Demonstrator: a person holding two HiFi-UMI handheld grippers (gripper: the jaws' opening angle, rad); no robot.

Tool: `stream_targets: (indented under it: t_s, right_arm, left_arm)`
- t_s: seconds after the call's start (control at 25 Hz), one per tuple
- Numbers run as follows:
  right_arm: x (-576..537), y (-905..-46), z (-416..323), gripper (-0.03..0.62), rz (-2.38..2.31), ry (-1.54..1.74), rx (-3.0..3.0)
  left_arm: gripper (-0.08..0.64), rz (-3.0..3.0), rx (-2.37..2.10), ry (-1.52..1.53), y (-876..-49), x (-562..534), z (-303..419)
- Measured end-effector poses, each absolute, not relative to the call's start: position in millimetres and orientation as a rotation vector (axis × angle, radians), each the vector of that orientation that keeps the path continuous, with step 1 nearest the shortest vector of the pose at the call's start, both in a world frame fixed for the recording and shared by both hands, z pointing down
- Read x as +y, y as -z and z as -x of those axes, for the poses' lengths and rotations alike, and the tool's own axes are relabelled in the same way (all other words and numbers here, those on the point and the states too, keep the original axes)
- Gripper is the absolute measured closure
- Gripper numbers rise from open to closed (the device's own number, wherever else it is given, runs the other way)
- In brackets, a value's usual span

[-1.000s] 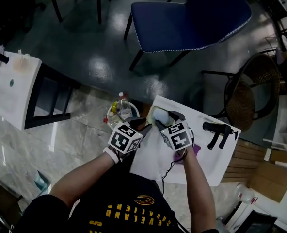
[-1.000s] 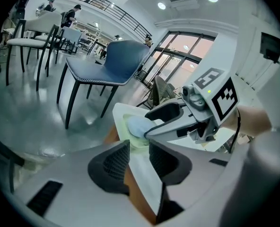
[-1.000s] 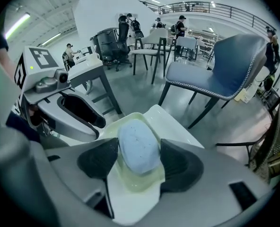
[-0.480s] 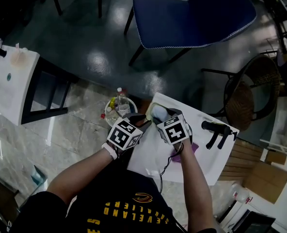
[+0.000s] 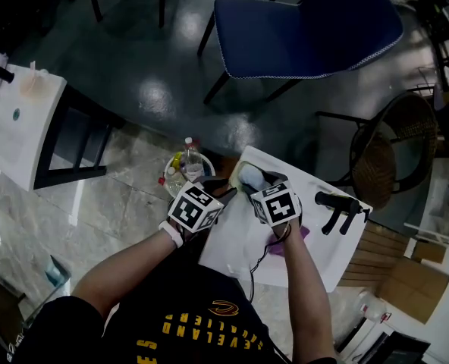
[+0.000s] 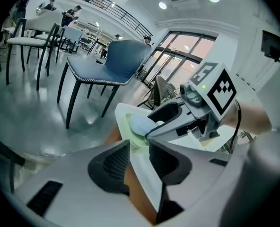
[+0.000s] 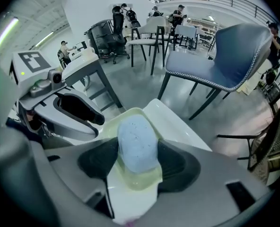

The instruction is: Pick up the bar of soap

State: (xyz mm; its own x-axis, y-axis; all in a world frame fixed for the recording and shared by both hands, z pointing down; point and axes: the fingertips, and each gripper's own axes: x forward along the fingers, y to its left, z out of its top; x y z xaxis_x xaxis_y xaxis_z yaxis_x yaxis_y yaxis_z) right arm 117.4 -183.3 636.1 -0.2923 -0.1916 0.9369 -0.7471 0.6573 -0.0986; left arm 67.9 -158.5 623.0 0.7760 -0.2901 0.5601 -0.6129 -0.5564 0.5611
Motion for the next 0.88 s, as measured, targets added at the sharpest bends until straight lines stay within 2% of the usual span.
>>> stream_targets:
  t_s: [0.28,0.88]
  right_arm:
    - [-184.8,-621.7,-116.7,0.316,-0.831,-0.758,-1.912]
    - [-166.4,-590.3,-134.3,0.322,-0.965,-1.186,-2.168]
  left_arm:
    - [0.423,-2.195,-0.673,-0.495,-610.3,-157.7,-59.4]
    - [0.425,-2.241,-0.342,-0.292,-573.3,-141.1,-104.8]
